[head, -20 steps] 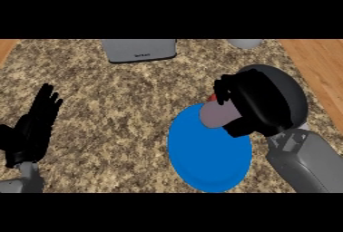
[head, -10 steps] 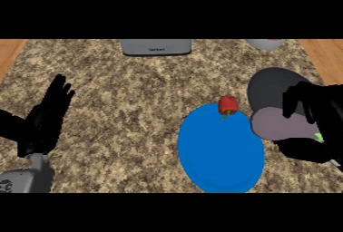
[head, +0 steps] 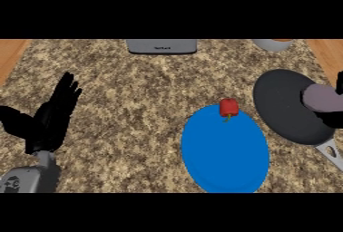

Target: Pick the eggplant from the plate and place it in the pan

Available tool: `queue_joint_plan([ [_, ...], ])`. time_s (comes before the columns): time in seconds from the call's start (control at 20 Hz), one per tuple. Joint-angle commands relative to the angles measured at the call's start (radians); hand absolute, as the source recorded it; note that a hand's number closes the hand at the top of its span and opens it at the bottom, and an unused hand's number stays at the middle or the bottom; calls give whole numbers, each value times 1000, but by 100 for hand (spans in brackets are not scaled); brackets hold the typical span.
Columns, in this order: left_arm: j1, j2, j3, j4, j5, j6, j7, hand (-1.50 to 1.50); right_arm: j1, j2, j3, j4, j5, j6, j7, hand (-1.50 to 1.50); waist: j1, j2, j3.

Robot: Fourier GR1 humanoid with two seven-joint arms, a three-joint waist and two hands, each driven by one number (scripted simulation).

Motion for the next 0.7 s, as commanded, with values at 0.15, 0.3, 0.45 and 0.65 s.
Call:
queue_joint_plan([
  [0.15, -31, -7, -3, 16, -34, 13, 13, 0, -162, -2, -38, 458, 3, -82, -303, 150, 13, 3, 0],
  [0.3, -26, 6, 36, 84, 16, -54, -63, 0, -218, 50, -12, 580, 15, -117, -372, 150, 15, 4, -1],
  [0.45, 3, -16, -11, -7, -15, -18, 4, 0, -266, 77, -14, 800, 64, -223, -492, 150, 36, 8, 1],
  [0.65, -15, -10, 4, 0, -23, -21, -9, 0, -359, 77, -1, 991, 143, -291, -512, 150, 28, 6, 0],
])
